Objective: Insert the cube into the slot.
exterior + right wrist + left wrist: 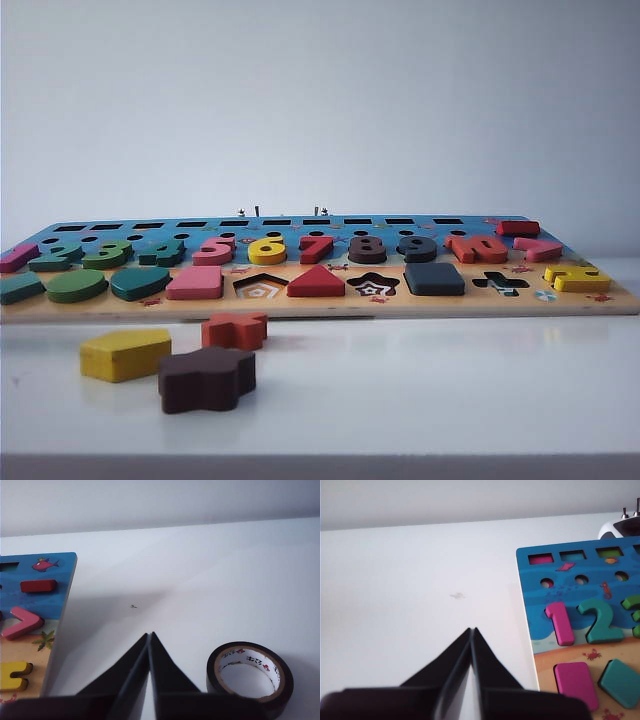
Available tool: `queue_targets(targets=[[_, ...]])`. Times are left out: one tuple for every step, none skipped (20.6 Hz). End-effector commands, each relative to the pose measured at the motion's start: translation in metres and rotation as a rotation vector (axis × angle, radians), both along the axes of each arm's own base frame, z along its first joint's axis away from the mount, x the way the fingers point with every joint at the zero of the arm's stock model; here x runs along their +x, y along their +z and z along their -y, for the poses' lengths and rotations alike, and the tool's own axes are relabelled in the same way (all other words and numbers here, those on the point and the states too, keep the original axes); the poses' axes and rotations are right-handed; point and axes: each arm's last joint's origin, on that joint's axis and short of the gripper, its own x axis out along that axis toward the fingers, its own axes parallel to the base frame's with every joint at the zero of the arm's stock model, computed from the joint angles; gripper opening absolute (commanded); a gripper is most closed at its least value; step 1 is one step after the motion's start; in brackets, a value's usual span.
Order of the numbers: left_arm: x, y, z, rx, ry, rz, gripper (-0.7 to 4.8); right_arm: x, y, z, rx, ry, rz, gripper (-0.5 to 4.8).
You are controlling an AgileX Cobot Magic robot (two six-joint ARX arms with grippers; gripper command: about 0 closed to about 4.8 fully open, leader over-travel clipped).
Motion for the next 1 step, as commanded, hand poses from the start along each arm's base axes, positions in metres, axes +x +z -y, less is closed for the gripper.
queue_targets(targets=[[0.0, 0.0024, -0.0001, -0.004, 0.004, 0.016, 0.17, 0.0, 0.0009, 0.0003, -0.003, -0.008, 0.011, -0.04]])
